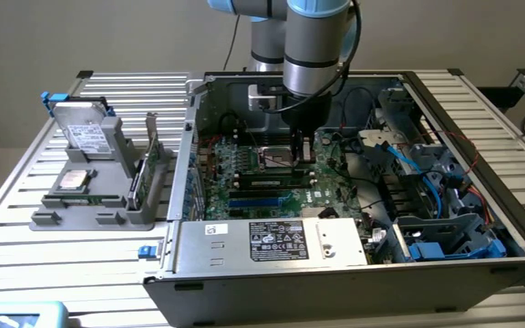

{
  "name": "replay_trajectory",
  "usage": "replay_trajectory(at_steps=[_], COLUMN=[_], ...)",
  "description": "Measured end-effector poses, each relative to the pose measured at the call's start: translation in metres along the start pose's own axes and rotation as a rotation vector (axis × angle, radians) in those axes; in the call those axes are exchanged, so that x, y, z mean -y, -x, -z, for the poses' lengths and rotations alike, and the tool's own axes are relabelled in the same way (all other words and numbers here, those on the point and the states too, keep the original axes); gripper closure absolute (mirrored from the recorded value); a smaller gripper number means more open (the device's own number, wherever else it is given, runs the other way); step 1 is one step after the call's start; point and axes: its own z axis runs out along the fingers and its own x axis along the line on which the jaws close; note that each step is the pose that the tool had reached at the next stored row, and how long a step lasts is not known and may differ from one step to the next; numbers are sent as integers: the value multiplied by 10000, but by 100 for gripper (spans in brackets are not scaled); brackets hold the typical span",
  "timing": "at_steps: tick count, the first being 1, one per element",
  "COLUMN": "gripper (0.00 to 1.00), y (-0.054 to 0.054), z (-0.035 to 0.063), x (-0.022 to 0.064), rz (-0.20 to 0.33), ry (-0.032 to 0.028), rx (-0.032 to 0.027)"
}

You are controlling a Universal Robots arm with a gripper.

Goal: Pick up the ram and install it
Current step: 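Press down the ram until it locks into place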

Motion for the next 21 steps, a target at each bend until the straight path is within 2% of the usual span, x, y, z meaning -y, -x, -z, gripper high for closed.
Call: replay_trajectory(at_steps=[4,7,13,17,21], gripper=[89,89,89,89,89], y=[0,-13,-27,-33,-36], z=[8,102,127,127,115], x=[-3,-40,-255,-388,-479], rz=[-2,0,-3,-8,-15], ry=[3,1,-21,-72,-124], rx=[5,0,3,9,13])
